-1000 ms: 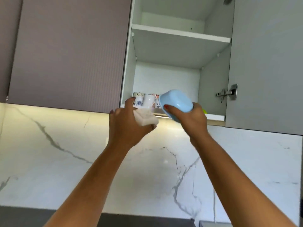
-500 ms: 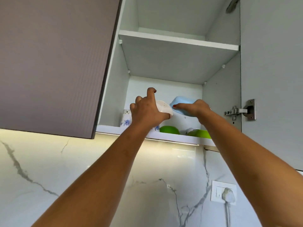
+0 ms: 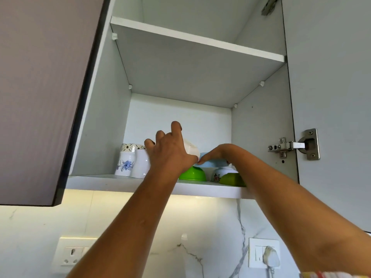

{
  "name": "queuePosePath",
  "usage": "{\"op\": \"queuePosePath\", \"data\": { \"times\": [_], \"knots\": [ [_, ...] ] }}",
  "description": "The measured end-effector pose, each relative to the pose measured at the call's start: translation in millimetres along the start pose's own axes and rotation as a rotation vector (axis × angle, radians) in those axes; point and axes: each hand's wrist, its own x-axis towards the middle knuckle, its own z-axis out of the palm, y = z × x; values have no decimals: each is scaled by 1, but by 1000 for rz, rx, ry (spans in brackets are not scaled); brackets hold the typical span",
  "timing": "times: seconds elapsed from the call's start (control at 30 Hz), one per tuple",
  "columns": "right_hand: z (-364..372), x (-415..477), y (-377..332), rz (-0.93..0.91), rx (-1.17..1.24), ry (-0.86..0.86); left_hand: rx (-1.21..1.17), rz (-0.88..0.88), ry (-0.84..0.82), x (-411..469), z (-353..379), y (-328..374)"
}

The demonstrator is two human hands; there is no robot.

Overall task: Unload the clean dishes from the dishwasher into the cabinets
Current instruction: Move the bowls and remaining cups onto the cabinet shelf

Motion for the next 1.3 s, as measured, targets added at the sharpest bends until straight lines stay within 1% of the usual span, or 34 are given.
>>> {"op": "queuePosePath", "data": {
  "times": [0.13,0.3,0.43,0.57,0.63,0.83,0.93,1.0,1.07,1.13,1.2,1.3],
  "knots": [
    [-1,0,-3,18,-42,4,7,2,-35,-2,0,2],
    [1,2,-2,63,-56,54,-10,-5,-56,-3,-1,1],
    [6,2,-4,57,-70,80,-7,-10,-103,-3,0,2],
    [9,4,0,42,-11,181,-12,-16,-118,-5,0,1],
    [10,5,2,30,25,202,-20,-13,-119,-5,0,2],
    [12,6,6,10,22,199,21,4,-114,-6,-1,4],
    [10,-2,5,-22,23,170,26,6,-124,-7,-3,5],
    [4,-11,4,-41,96,159,26,4,-132,-7,-4,4],
    [-7,-23,9,-51,214,187,33,11,-129,-7,-4,4],
    [-17,-38,17,-66,266,200,57,41,-130,-9,-4,4],
    [-24,-58,28,-80,229,172,84,95,-137,-11,-4,7],
    [-21,-86,40,-65,84,84,133,170,-169,-13,-4,11]
  ]
}}
